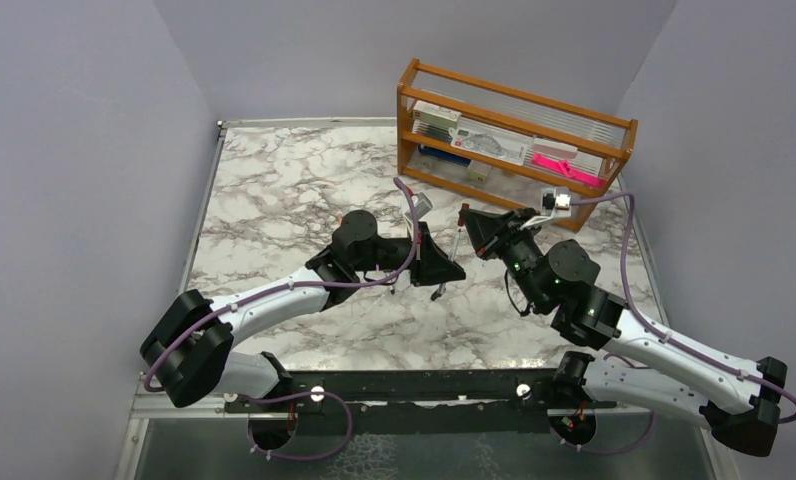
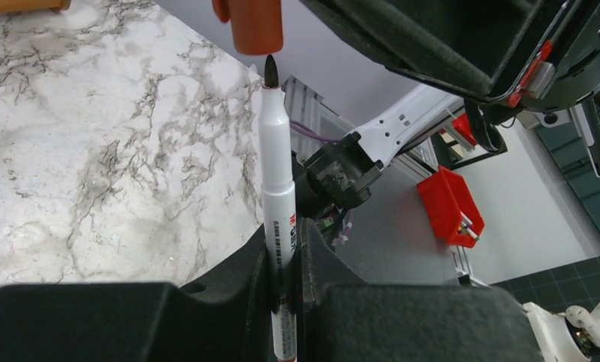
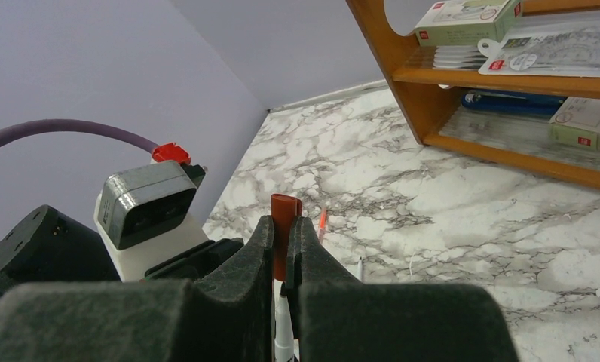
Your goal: Insert the pens into the pen caps
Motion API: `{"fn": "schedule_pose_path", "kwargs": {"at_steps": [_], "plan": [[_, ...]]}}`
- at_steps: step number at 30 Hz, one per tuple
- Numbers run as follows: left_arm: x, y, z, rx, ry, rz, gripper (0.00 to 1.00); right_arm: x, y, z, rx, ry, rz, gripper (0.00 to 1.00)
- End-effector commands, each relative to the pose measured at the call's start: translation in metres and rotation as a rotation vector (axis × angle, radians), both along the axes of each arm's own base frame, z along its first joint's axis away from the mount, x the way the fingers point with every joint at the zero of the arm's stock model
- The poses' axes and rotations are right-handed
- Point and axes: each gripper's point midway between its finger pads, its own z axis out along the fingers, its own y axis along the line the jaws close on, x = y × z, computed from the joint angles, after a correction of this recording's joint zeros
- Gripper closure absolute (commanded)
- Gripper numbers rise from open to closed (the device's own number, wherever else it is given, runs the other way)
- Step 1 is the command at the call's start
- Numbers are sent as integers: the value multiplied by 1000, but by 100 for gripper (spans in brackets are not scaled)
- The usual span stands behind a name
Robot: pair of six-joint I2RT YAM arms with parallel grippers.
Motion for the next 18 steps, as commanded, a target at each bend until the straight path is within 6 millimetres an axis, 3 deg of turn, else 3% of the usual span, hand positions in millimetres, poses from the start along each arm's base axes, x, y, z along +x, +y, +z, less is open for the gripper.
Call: {"fn": "schedule_pose_path", "kwargs": {"at_steps": [1,18], "plan": [[7,-6,26,-56,-70,20,100,-2,-2,-5,-3,11,6,99],[13,-9,22,-47,-62,38,100,-7,1,-17,-3,42,38,99]]}}
